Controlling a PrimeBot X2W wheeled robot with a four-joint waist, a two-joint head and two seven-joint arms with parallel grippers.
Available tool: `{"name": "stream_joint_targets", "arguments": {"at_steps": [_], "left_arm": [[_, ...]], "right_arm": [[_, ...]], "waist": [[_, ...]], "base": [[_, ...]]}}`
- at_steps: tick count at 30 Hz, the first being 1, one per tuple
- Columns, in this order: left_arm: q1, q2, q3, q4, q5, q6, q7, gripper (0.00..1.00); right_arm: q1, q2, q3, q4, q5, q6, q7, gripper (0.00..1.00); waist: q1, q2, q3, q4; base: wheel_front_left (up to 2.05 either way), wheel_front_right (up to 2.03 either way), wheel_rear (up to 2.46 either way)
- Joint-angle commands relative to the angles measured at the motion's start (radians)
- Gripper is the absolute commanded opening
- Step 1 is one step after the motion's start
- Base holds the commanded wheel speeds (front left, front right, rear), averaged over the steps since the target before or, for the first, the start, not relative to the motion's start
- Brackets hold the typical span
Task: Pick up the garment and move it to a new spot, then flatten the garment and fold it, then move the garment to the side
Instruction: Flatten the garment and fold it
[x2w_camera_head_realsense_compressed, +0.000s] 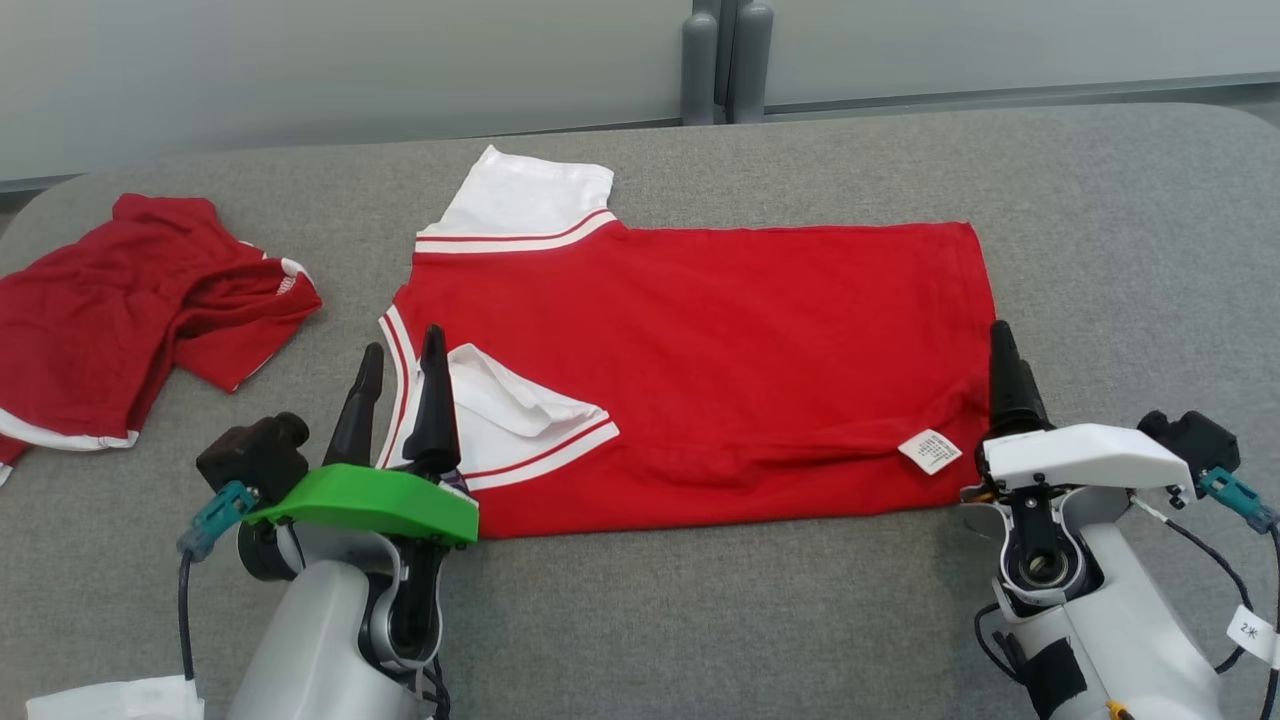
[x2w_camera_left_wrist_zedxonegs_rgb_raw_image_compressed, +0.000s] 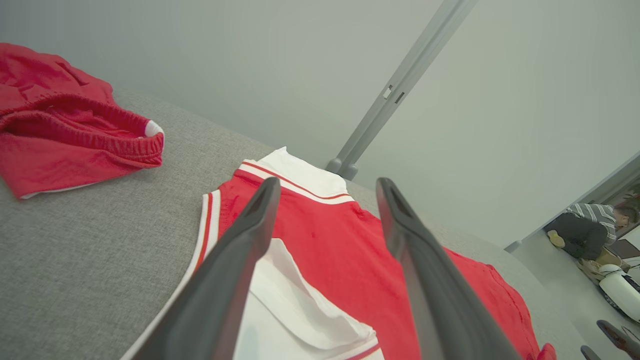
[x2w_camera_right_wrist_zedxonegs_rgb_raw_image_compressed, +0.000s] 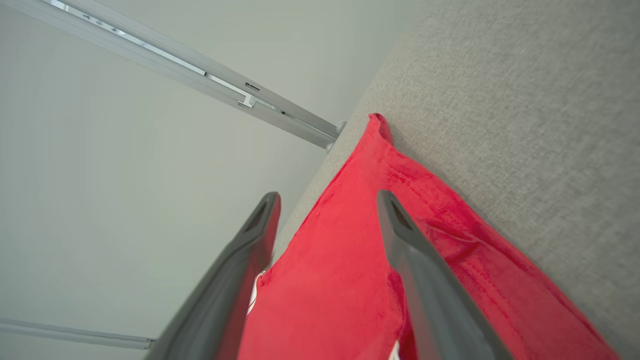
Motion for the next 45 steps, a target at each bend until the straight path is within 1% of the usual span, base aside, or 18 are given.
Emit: {"name": "stream_joint_targets", "arguments": {"at_steps": [1,3,5,11,16,22,25,31,38,45], "left_arm": [[0.015,0.002,0.007,-0.009,0.011,-0.005,-0.002,1.00],[0.041,0.004,0.015,-0.030,0.017,-0.008,-0.002,1.00],[0.069,0.013,0.021,-0.052,0.021,-0.011,-0.002,1.00],[0.174,0.040,0.026,-0.122,0.003,0.006,0.024,1.00],[0.272,0.059,0.028,-0.179,-0.012,0.030,0.067,1.00],[0.354,0.066,0.025,-0.210,-0.032,0.058,0.109,1.00],[0.374,0.063,0.019,-0.193,-0.043,0.072,0.132,1.00],[0.367,0.066,0.022,-0.127,-0.061,0.082,0.160,1.00],[0.322,0.056,0.049,-0.043,-0.108,0.071,0.175,1.00],[0.265,0.052,0.085,0.041,-0.156,0.046,0.168,1.00]], "right_arm": [[0.013,-0.003,-0.007,-0.013,-0.018,0.000,-0.007,1.00],[0.033,-0.004,-0.031,-0.056,-0.074,0.000,-0.007,1.00],[0.055,-0.004,-0.063,-0.107,-0.157,0.000,-0.007,1.00],[0.155,-0.003,-0.118,-0.228,-0.324,0.000,-0.007,1.00],[0.241,-0.003,-0.142,-0.305,-0.404,0.000,0.005,1.00],[0.314,-0.003,-0.158,-0.354,-0.504,0.000,0.032,1.00],[0.332,-0.003,-0.155,-0.370,-0.520,0.000,0.042,1.00],[0.347,-0.003,-0.136,-0.391,-0.532,0.000,0.057,1.00],[0.340,-0.003,-0.120,-0.404,-0.526,0.000,0.064,1.00],[0.328,-0.003,-0.118,-0.412,-0.528,0.000,0.066,1.00]], "waist": [[0.0000,0.0057,-0.003,0.000],[0.0000,0.0057,-0.009,0.000],[0.0000,0.0057,-0.017,0.001],[0.0000,0.0057,-0.045,0.006],[0.0000,0.0057,-0.067,0.009],[0.0000,0.0057,-0.080,-0.003],[0.0000,0.0057,-0.082,-0.014],[0.0000,0.0057,-0.073,-0.044],[0.0000,0.0057,-0.052,-0.078],[0.0000,0.0057,-0.029,-0.109]], "base": [[0.00,0.00,0.00],[0.00,0.00,0.00],[0.00,0.00,0.00],[0.00,0.00,0.00],[0.00,0.00,0.00],[0.00,0.00,0.00],[0.00,0.00,0.00],[0.00,0.00,0.00],[0.00,0.00,0.00],[0.00,0.00,0.00]]}}
